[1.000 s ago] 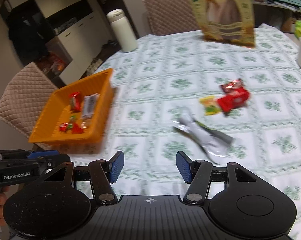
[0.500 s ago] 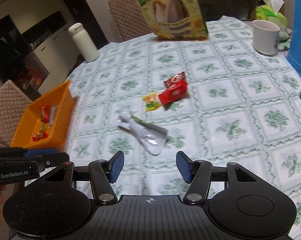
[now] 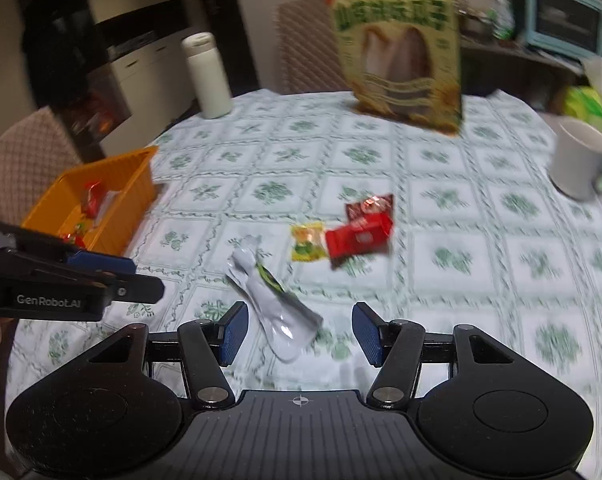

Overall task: Organize snacks
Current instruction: 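Grasp the white pouch with green stripe with the right tool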

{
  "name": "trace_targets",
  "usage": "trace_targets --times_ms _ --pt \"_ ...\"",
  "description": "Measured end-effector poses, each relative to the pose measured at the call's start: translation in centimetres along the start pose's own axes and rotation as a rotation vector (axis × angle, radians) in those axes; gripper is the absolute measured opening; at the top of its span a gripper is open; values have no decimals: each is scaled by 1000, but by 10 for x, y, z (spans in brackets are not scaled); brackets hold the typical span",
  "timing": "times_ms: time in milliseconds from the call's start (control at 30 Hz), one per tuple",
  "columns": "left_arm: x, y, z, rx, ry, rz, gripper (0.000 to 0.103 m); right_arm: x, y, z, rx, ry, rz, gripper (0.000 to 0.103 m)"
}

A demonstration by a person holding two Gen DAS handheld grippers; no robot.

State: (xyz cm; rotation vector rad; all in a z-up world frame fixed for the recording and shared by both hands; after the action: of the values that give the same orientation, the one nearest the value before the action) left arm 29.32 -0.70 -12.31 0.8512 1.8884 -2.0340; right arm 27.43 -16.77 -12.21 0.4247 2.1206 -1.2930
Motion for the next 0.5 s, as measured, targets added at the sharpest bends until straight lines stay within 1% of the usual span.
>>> trace_targets --times_ms 233,333,500 --pt "2 14 -8 -6 -1 -27 34 -6 34 -11 -55 -121 -66 58" --pt "2 18 -12 -6 -5 -34 34 -4 49 -17 -35 -191 -96 57" --pt "1 21 -17 -4 -7 -39 34 0 71 -23 -38 -273 -140 57"
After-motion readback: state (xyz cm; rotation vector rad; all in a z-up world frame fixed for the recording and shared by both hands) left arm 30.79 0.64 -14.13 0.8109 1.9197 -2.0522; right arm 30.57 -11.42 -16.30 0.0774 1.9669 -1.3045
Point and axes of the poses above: each gripper's, at about its wrist camera, not at the fingertips, and y roughly the way its jaws point, z to its right, x to its underside, the point moved 6 cm from there along y, roughly the way its jaws point, and after that the axes turned 9 degrees about y, right-handed, at the moved point
